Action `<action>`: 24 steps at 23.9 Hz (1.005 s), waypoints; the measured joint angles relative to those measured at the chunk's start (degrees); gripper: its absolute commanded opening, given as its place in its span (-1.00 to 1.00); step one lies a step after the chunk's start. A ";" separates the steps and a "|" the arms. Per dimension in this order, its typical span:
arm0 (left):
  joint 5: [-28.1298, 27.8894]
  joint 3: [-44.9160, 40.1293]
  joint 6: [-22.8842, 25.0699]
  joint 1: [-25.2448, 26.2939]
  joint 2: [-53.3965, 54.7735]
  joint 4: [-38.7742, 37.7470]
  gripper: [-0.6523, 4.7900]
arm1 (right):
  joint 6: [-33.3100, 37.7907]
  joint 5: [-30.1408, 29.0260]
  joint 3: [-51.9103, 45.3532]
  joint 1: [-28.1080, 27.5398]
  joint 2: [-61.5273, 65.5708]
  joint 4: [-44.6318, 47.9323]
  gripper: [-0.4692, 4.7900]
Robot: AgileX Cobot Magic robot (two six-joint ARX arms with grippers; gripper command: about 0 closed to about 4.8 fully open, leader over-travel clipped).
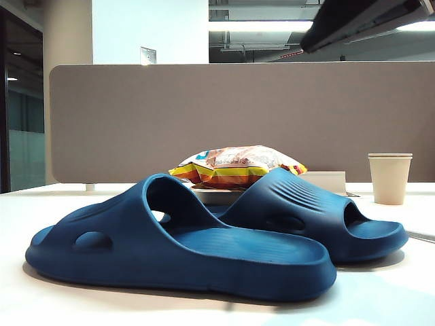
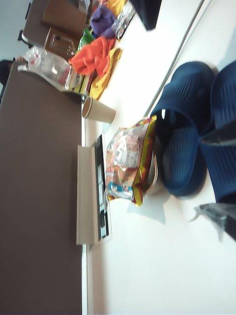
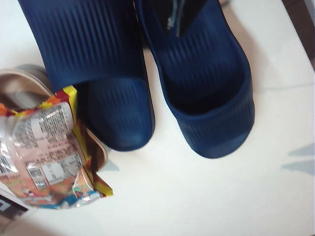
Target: Pick up a bag of chips and put them in the box.
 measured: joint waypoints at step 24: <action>-7.34 -17.88 -6.25 -0.02 -0.48 15.30 -0.35 | 1.88 5.27 -3.72 7.85 0.00 6.91 -0.76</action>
